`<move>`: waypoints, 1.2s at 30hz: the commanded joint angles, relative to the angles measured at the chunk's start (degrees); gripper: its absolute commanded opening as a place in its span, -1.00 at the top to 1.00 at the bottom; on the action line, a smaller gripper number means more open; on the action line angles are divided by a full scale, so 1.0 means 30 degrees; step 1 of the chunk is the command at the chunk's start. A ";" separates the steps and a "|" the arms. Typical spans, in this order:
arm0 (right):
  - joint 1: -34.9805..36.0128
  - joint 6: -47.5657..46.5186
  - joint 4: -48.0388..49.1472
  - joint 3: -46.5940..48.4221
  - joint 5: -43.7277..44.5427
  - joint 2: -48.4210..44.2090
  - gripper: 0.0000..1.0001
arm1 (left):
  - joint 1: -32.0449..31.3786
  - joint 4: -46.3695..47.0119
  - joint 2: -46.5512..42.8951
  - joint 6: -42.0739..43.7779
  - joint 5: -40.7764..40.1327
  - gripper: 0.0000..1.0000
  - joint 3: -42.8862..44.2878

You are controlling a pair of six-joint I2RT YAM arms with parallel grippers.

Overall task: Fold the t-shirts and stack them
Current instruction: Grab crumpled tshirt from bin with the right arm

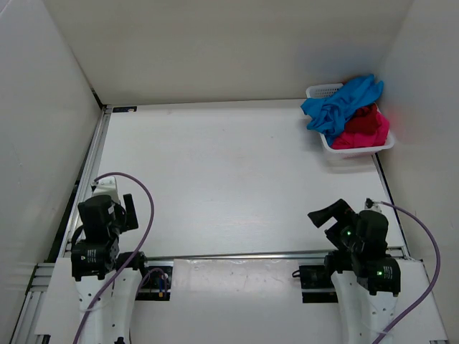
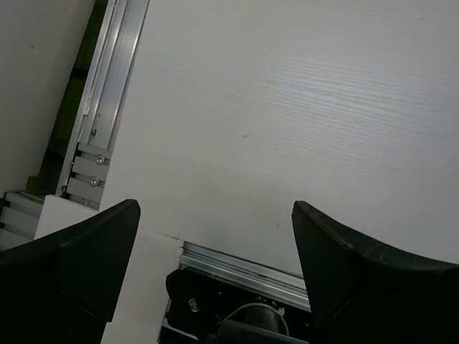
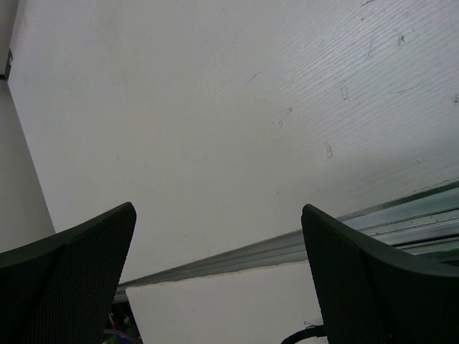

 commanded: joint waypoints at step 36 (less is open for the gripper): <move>-0.0320 -0.2980 0.9286 3.1863 0.6925 4.0471 -0.38 | -0.0070 0.4803 0.6115 -0.0004 0.2730 -0.98 0.2266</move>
